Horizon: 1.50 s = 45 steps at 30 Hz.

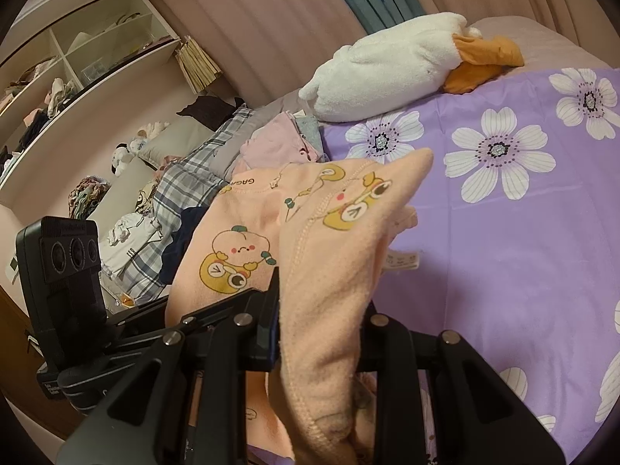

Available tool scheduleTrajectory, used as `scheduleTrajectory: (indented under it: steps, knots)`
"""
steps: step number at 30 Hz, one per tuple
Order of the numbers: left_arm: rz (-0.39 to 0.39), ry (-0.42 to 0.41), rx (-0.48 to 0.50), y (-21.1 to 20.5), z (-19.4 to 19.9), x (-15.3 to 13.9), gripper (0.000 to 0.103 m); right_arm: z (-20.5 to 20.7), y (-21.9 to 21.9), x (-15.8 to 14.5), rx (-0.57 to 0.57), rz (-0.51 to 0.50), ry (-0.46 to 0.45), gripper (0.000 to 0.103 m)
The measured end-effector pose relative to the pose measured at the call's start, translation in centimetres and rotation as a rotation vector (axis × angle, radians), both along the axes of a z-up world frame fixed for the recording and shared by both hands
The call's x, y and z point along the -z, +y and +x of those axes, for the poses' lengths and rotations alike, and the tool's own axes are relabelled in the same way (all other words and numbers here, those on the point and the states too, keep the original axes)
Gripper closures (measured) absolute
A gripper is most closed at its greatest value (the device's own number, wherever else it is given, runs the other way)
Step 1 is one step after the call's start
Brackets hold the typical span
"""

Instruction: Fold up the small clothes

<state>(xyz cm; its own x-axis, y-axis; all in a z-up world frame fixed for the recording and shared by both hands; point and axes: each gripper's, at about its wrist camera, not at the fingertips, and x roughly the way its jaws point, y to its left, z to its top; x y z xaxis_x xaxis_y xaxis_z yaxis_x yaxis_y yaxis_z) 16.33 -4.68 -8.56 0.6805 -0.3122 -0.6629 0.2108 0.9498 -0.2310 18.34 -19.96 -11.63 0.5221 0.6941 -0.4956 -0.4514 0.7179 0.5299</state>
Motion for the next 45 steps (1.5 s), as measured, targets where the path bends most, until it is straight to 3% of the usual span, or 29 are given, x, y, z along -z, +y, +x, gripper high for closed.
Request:
scheduleTrajectory:
  steps: [3,15,22,27,29,33,34,36,37,39,40,43,45]
  knots:
    - [0.006,-0.002,0.000,0.3,0.7,0.4,0.076,0.5,0.3,0.5,-0.001,0.004,-0.003,0.076]
    - [-0.116,0.051,0.000,2.4,5.8,3.6,0.076,4.8,0.4,3.0,0.046,0.028,0.036,0.077]
    - [-0.057,0.056,0.003,2.1,6.3,4.5,0.076,5.5,0.7,4.6,0.056,0.021,0.059,0.077]
    - [-0.074,0.098,0.001,3.2,7.2,6.7,0.076,6.3,1.5,6.0,0.052,-0.017,0.073,0.077]
    - [-0.095,0.160,-0.003,3.9,8.0,8.9,0.076,7.0,1.9,7.6,0.053,-0.041,0.102,0.077]
    - [-0.169,0.354,-0.049,6.0,9.4,15.6,0.076,8.9,2.4,13.3,0.050,-0.065,0.274,0.077]
    - [-0.223,0.385,-0.058,6.9,9.3,17.7,0.068,9.1,2.5,14.5,0.054,-0.084,0.310,0.077]
    - [-0.324,0.327,-0.039,8.3,8.1,18.3,0.068,9.3,2.6,17.3,0.059,-0.119,0.354,0.077]
    - [-0.374,0.338,-0.035,9.1,7.5,18.5,0.068,9.0,2.1,17.6,0.061,-0.079,0.334,0.078]
    - [-0.402,0.357,-0.035,10.0,6.9,18.3,0.068,8.8,0.9,17.8,0.045,-0.017,0.352,0.078]
    - [-0.386,0.358,-0.038,10.3,6.6,18.0,0.068,8.8,0.4,17.8,0.039,-0.009,0.364,0.078]
    - [-0.237,0.322,-0.074,10.0,5.3,16.0,0.065,8.7,-0.7,17.3,0.045,-0.025,0.365,0.077]
    - [-0.087,0.259,-0.118,9.1,4.3,14.0,0.065,7.9,-0.8,16.4,0.072,-0.074,0.342,0.074]
